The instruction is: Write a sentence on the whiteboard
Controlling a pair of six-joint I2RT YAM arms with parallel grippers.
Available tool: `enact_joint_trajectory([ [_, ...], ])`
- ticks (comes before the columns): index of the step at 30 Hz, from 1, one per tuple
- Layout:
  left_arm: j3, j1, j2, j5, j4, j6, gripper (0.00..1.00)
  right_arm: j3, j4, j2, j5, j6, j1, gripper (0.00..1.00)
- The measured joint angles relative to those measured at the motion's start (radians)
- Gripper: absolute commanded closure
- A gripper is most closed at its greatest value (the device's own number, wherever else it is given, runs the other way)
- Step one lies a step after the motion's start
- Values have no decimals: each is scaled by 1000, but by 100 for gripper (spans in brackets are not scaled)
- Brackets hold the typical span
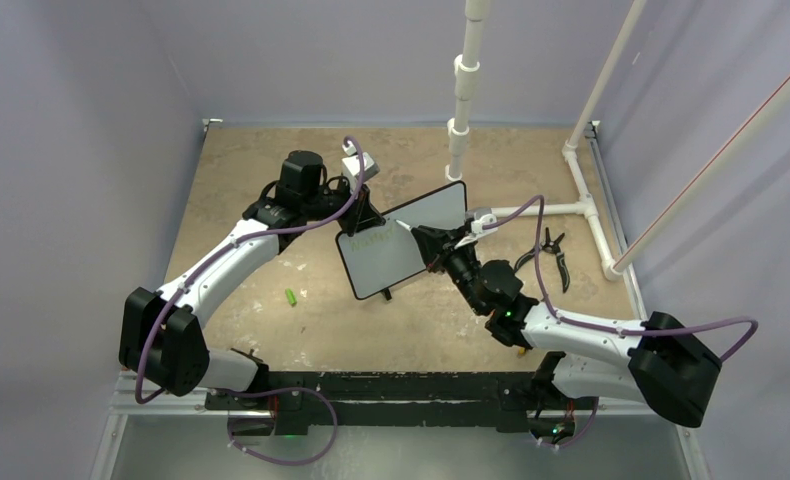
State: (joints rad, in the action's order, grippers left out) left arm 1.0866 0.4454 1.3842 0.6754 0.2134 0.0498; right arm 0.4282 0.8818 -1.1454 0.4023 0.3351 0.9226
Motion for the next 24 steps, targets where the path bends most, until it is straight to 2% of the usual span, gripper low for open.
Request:
enact_joint_trajectory([
  [24, 0, 0, 0, 0, 0, 0, 100, -44, -42, 14, 6, 47, 0, 100],
])
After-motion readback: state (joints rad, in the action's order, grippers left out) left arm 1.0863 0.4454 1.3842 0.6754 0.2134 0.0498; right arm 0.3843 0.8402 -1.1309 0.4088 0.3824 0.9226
